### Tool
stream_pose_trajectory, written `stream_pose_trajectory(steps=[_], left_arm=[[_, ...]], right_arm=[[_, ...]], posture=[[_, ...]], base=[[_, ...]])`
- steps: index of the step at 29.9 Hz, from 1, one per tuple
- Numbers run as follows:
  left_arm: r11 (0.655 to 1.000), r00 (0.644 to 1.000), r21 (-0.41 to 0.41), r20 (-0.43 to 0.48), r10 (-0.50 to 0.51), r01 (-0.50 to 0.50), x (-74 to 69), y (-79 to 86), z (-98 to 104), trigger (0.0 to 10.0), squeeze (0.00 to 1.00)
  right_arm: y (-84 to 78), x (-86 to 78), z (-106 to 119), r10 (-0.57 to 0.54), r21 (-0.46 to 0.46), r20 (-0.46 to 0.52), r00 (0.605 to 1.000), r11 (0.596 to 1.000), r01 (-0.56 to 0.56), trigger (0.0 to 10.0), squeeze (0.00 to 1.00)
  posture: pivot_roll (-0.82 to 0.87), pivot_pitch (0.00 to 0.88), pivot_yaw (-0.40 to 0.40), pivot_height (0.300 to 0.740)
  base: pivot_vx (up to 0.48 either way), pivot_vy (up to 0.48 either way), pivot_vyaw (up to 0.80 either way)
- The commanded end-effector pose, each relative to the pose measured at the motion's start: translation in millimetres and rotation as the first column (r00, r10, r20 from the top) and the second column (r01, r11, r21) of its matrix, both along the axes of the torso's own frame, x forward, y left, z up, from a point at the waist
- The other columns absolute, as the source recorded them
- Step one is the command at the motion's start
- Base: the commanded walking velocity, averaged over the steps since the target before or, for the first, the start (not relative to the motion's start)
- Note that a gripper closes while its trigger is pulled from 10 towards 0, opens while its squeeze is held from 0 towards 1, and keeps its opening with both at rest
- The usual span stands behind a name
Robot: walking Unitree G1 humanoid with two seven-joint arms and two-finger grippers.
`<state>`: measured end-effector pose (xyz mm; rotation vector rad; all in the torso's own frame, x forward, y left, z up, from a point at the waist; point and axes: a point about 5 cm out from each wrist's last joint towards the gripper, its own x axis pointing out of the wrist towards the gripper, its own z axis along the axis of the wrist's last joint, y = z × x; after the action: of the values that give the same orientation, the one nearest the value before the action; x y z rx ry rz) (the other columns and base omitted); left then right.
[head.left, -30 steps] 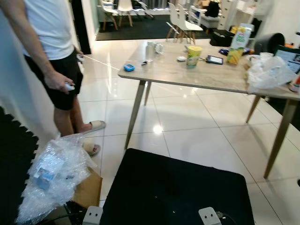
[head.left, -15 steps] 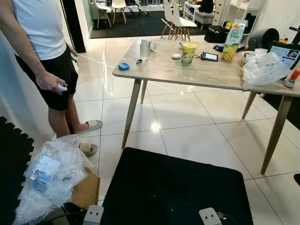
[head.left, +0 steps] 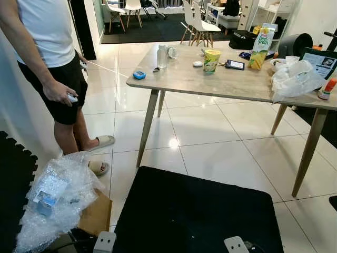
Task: Restocking fridge
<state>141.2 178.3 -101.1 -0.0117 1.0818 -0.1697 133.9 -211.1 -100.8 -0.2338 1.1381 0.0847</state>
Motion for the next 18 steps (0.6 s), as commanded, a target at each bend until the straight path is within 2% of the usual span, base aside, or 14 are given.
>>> stream_pose_trajectory(steps=[1,18], left_arm=[[1.000,1.000,-0.003,-0.009,0.001,-0.001,-2.2,0.1,-0.8,10.0,0.00],[1.000,1.000,-0.006,-0.001,-0.010,0.010,1.9,-0.4,0.7,10.0,0.00]], right_arm=[[-0.1,1.5,0.5,-0.002,0.002,0.002,1.000,1.000,0.002,10.0,0.00],[1.4,-1.0,-0.7,-0.012,0.008,-0.004,1.000,1.000,0.012,10.0,0.00]], posture=[[0.04,0.000,-0.001,0.740],[0.03,0.000,0.008,0.740]], base=[[0.240,0.000,0.00],[0.246,0.000,0.00]])
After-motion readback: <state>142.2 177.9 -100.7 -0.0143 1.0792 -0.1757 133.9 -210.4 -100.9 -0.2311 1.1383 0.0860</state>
